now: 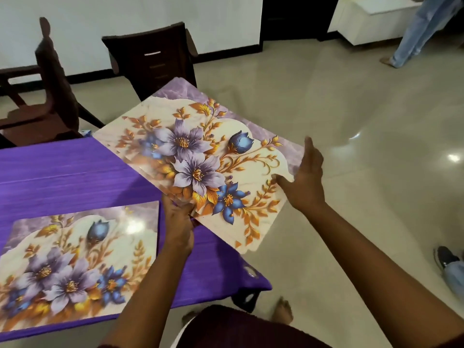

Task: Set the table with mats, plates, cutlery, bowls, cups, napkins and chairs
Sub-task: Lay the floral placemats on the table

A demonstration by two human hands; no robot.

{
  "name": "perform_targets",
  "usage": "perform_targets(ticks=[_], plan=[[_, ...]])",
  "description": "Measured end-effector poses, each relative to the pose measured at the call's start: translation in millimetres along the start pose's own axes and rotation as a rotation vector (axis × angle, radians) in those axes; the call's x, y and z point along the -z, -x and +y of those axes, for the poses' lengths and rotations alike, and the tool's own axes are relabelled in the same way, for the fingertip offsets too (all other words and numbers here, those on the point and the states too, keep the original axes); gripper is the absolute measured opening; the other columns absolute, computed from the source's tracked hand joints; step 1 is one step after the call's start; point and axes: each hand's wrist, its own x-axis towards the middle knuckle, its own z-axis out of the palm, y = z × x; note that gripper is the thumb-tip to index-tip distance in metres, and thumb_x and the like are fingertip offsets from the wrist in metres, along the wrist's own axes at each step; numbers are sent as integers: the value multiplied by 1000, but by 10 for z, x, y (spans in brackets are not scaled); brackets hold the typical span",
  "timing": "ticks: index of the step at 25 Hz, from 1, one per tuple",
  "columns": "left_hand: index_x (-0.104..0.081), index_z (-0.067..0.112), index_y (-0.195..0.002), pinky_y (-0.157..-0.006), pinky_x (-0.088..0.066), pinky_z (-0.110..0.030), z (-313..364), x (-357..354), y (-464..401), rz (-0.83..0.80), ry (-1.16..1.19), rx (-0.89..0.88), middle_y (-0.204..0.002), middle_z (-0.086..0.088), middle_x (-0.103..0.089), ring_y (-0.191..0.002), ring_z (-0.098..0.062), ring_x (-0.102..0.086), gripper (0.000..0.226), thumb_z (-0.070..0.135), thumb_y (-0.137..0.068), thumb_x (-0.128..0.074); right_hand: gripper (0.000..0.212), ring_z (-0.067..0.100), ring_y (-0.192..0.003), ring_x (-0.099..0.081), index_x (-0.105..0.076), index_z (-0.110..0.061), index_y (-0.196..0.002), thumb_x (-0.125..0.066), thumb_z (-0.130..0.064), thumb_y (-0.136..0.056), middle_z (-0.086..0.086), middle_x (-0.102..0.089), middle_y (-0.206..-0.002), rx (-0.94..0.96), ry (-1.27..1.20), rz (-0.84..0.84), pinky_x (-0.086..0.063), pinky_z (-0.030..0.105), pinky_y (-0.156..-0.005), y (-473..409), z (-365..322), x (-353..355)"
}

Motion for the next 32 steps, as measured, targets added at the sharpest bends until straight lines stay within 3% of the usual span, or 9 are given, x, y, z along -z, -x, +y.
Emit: perform_targets(ticks=[4,6,8,11,13,16,19,29,32], plan=[[-35,28,-141,-64,-55,-34,-257,-615,125,40,16,-12,-112,7,-68,-92,-17,-65,60,-3,-93,-49,93,39,-146,-11,-11,-25,-154,-59,-62,-83,10,-17,-159,108,547,-169,-14,56,-115,-556,449,635],[-40,29,-137,-65,-55,-33,-332,-873,153,42,1,-33,-105,10,-70,-90,-16,-67,55,-2,-93,-49,90,38,-147,-10,-14,-24,-153,-59,-61,-85,9,-21,-158,83,604,-173,-10,56,-115,-797,599,819],[-45,32,-130,-66,-55,-33,-336,-1041,178,18,-49,-52,-101,10,-71,-88,-14,-68,51,-2,-93,-50,85,37,-138,-33,-20,-21,-151,-61,-56,-86,11,-41,-148,91,506,-193,-26,52,-110,-1008,656,895],[-48,33,-127,-69,-55,-35,-300,-1233,103,19,-97,-74,-103,8,-71,-86,-13,-69,47,0,-94,-51,75,34,-107,-60,-26,-21,-148,-62,-49,-88,10,-65,-117,112,261,-307,-45,36,-79,-1424,637,923],[-49,27,-130,-72,-57,-34,-266,-1372,-43,5,-72,-99,-113,2,-69,-92,-15,-68,46,-1,-93,-51,62,30,-97,-64,-41,-18,-141,-62,-47,-90,10,-68,-107,102,104,-331,-46,32,-74,-1801,601,881],[-50,26,-129,-71,-58,-27,-244,-1660,-418,16,-41,-118,-114,3,-69,-91,-12,-68,48,-6,-92,-49,36,23,-81,-62,-64,-12,-111,-63,-43,-91,4,-68,-89,87,-63,-349,-46,29,-66,-2437,577,790],[-52,25,-124,-72,-58,-25,-235,-2061,-986,53,-45,-143,-108,6,-70,-90,-8,-68,48,-9,-91,-47,21,14,-67,-51,-55,-14,-93,-60,-34,-94,-7,-55,-73,136,-29,-387,-36,26,-55,-3088,559,712],[-53,28,-127,-70,-59,-32,340,-3338,-2846,251,-17,-161,-112,1,-69,-96,-15,-69,44,0,-94,-52,24,18,-92,-59,-56,-14,-113,-62,-27,-94,-2,-62,-102,218,-132,-427,-52,32,-76,-5425,223,381],[-51,29,-128,-80,-58,-43,475,-3391,-3274,345,20,-167,-115,-3,-69,-102,-24,-68,45,1,-93,-56,29,17,-96,-58,-55,-13,-120,-62,-24,-94,-2,-61,-108,230,-201,-471,-49,22,-72,-5891,107,-18]])
